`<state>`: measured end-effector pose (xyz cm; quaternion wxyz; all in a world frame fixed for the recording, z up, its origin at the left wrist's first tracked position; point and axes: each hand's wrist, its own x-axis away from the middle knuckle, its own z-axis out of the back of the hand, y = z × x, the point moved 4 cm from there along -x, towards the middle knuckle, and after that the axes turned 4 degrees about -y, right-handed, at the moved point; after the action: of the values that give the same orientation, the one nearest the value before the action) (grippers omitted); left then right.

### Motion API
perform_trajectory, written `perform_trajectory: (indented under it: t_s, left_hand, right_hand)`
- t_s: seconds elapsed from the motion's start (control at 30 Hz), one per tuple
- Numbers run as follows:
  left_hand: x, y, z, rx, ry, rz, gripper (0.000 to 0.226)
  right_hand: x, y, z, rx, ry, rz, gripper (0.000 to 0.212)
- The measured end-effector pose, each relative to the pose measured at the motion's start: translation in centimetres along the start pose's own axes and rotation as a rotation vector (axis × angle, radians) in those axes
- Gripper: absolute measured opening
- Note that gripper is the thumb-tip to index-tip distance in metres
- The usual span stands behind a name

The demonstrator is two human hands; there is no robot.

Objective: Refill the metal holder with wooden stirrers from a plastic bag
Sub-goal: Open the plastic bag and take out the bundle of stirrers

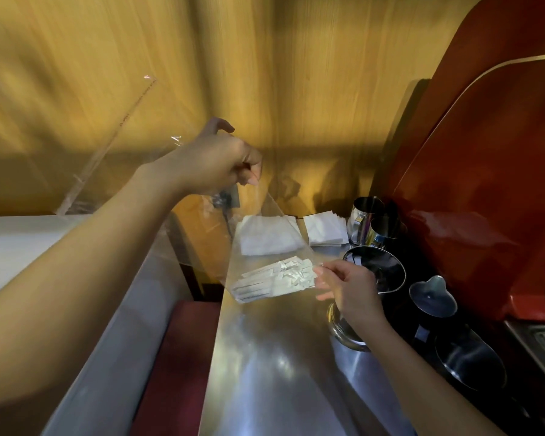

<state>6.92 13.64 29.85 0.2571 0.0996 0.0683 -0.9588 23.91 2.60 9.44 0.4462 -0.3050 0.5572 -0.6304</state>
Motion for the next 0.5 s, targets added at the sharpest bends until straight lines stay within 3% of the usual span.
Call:
perform_trajectory:
  t_s: [0.13,0.33,0.5]
  left_hand:
    - [-0.1,-1.3,-1.2,0.057,-0.027,0.061,0.009]
    - [0.6,-2.0,-4.3,0.163,-0.100,0.148,0.015]
    - [1.1,-2.7,-4.7,0.213,-0.042,0.144,0.021]
  right_hand:
    - [0.7,-1.3,1.5,0.107,0.114,0.136,0.022]
    - [1.2,-2.5,2.9,0.277,0.064,0.276,0.017]
    - [1.5,-4.2,3.9,0.238,0.168,0.329,0.016]
